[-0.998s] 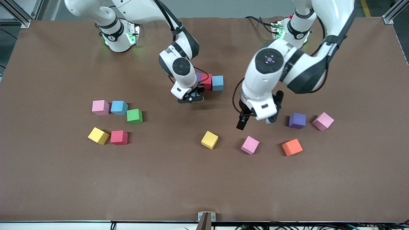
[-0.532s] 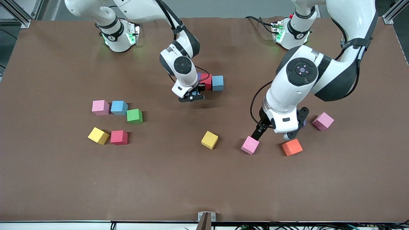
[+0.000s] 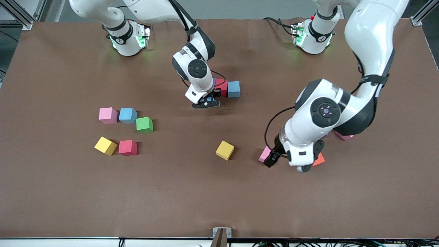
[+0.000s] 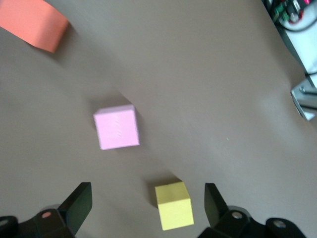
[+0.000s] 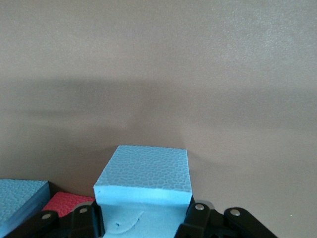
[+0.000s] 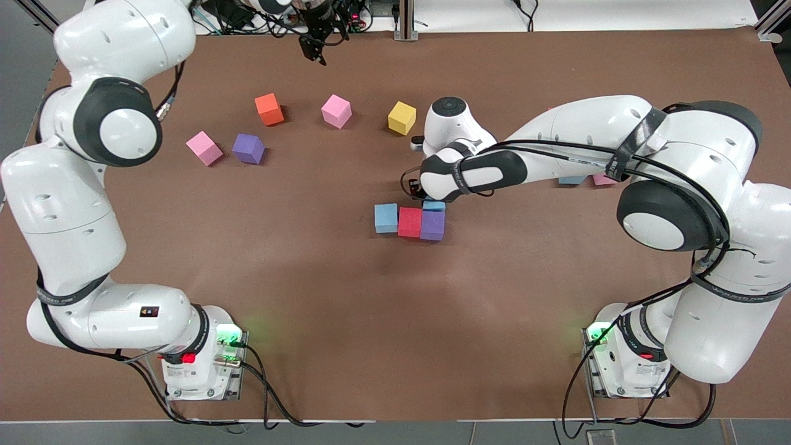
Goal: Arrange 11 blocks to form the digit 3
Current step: 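Reach and grasp the yellow cube with the left gripper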
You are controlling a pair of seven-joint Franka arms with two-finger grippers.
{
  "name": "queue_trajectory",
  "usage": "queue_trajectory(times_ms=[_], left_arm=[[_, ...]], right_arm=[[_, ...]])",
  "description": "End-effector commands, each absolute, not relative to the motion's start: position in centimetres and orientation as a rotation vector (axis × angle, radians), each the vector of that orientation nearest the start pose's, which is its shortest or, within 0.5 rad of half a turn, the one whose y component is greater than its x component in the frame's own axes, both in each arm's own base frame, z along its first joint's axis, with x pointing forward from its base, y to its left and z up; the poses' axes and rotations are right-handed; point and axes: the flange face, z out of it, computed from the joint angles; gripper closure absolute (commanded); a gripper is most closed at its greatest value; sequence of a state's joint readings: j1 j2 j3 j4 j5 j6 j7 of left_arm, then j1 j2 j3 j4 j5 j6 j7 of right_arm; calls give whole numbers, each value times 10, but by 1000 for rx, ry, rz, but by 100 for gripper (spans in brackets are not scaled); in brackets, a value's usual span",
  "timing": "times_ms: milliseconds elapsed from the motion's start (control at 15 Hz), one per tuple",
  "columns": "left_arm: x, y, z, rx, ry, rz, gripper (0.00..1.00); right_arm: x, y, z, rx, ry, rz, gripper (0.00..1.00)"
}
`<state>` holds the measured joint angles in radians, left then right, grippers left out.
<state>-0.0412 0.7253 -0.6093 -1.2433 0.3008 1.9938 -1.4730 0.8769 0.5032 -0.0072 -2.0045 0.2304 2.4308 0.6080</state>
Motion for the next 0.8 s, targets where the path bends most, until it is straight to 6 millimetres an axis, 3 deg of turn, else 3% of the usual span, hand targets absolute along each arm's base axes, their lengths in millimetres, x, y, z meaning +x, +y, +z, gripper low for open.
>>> queue_trajectory(times_ms=[0, 67, 133, 200, 532, 732], left_arm=[[670, -356, 390, -3069, -1330, -13, 0], [670, -361, 386, -3082, -1328, -14, 0], [668, -367, 376, -3088, -1314, -3, 0], [669, -371, 369, -3099, -1315, 1, 0], [670, -391, 314, -3130, -1401, 63, 0], [664, -415, 287, -3043, -1737, 215, 0]], right_arm=[[365, 456, 182, -3090, -103, 285, 63], [365, 456, 182, -3090, -101, 284, 55], [367, 458, 186, -3085, -95, 276, 31], [370, 458, 189, -3083, -63, 268, 0], [402, 441, 233, -3043, 9, 224, 0], [441, 411, 265, -3032, 60, 239, 0]])
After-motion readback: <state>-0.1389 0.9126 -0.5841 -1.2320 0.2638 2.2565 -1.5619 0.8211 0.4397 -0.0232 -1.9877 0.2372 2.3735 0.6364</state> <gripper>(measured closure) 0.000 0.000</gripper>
